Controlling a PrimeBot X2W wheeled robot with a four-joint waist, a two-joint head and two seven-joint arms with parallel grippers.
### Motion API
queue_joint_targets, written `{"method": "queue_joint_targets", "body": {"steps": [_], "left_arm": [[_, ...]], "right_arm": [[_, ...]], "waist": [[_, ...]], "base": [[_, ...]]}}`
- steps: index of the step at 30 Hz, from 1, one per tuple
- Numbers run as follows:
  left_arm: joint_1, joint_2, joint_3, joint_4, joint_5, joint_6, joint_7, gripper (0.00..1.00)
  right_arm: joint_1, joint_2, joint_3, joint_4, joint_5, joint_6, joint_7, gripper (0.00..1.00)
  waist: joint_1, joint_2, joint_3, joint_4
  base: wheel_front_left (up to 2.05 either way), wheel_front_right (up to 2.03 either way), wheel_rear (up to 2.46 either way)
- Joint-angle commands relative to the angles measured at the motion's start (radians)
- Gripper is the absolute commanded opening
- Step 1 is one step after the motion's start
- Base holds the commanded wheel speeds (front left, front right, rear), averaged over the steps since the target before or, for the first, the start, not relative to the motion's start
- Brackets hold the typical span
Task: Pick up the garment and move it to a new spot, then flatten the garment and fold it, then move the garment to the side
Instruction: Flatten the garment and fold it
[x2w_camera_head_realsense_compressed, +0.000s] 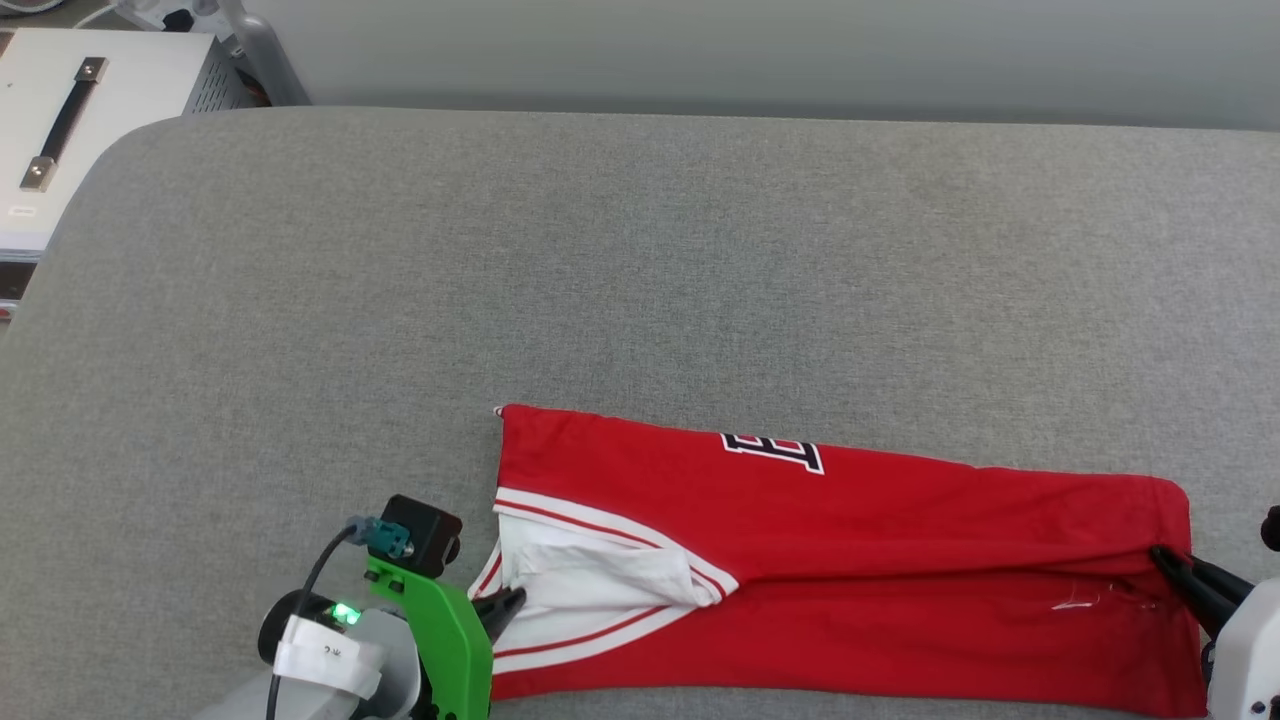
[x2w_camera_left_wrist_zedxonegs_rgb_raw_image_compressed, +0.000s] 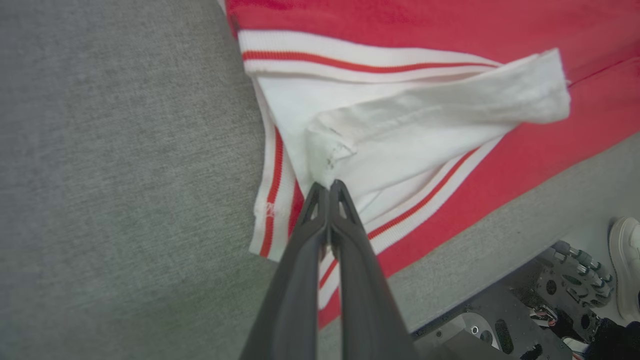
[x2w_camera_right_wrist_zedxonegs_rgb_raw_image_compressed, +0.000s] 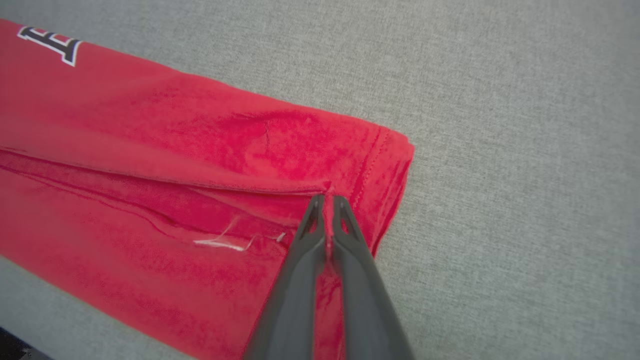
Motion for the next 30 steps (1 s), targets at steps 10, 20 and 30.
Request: {"method": "queue_joint_targets", "body": {"steps": [10, 20, 30], "left_arm": [[-0.011, -0.064, -0.028, 0.119, 0.024, -0.048, -0.021, 1.00], [0.007, -0.079, 0.004, 0.147, 0.017, -0.040, -0.107, 1.00], [0.028, -0.078, 0.113, 0.068, 0.027, 0.028, -0.317, 1.00]], "right_arm": [[0.006, -0.005, 0.060, 0.035, -0.043, -0.001, -0.002, 1.00], [0.023, -0.016, 0.062, 0.011, 0.045, -0.001, 0.050, 1.00], [0.082, 0.008, -0.114, -0.133, 0.106, -0.001, 0.237, 1.00]], "waist": [[0.0000, -0.0001, 0.034, 0.000], [0.0000, -0.0001, -0.039, -0.004], [0.0000, -0.0001, -0.069, 0.003]], "base": [[0.00, 0.00, 0.00], [0.00, 0.00, 0.00], [0.00, 0.00, 0.00]]}}
